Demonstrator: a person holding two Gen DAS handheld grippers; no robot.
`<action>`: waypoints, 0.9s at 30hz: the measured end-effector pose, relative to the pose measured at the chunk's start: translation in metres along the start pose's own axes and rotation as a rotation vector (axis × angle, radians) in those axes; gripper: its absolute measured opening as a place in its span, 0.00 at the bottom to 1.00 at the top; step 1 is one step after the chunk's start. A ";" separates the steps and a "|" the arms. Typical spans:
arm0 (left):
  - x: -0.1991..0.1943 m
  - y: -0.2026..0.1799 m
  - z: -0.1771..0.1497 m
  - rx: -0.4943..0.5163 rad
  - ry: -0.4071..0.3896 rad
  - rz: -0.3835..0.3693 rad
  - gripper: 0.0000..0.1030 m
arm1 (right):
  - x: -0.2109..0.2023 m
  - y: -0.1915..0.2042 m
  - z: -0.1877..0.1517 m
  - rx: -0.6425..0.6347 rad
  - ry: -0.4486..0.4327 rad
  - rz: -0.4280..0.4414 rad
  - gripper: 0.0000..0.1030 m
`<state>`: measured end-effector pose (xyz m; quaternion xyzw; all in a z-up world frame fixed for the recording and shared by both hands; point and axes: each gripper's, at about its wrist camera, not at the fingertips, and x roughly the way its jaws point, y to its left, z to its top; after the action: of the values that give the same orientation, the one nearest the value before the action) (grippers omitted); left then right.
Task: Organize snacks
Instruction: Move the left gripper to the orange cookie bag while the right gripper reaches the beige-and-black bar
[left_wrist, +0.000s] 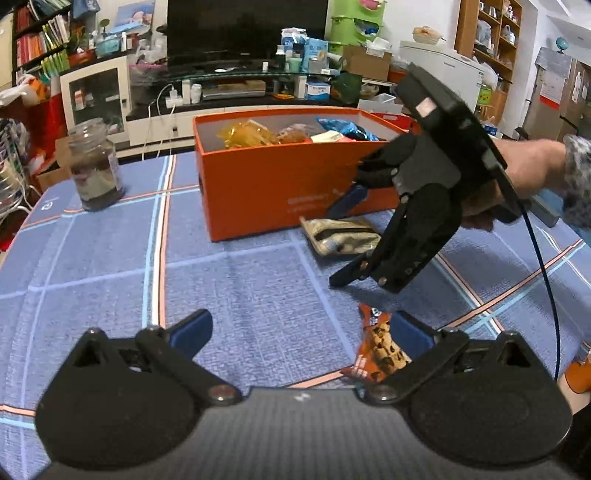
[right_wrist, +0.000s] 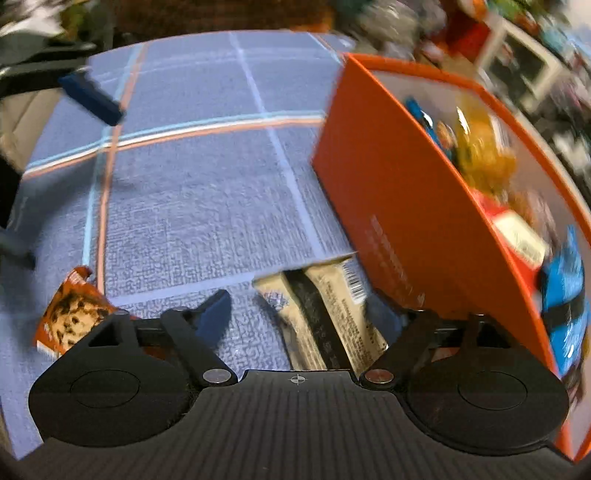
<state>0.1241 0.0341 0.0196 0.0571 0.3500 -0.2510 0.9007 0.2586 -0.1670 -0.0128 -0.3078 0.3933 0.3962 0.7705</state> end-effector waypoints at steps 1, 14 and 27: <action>-0.001 0.000 0.000 -0.002 -0.002 -0.003 0.99 | 0.000 -0.004 -0.003 0.081 0.023 -0.003 0.77; -0.008 -0.029 -0.002 0.116 -0.031 -0.117 0.99 | -0.041 0.038 -0.053 0.642 -0.153 -0.239 0.79; 0.011 -0.062 -0.005 0.282 0.009 -0.146 0.99 | -0.046 0.034 -0.079 0.788 -0.046 -0.355 0.44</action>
<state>0.0976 -0.0230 0.0130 0.1585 0.3186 -0.3623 0.8615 0.1835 -0.2297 -0.0187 -0.0441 0.4381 0.0840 0.8939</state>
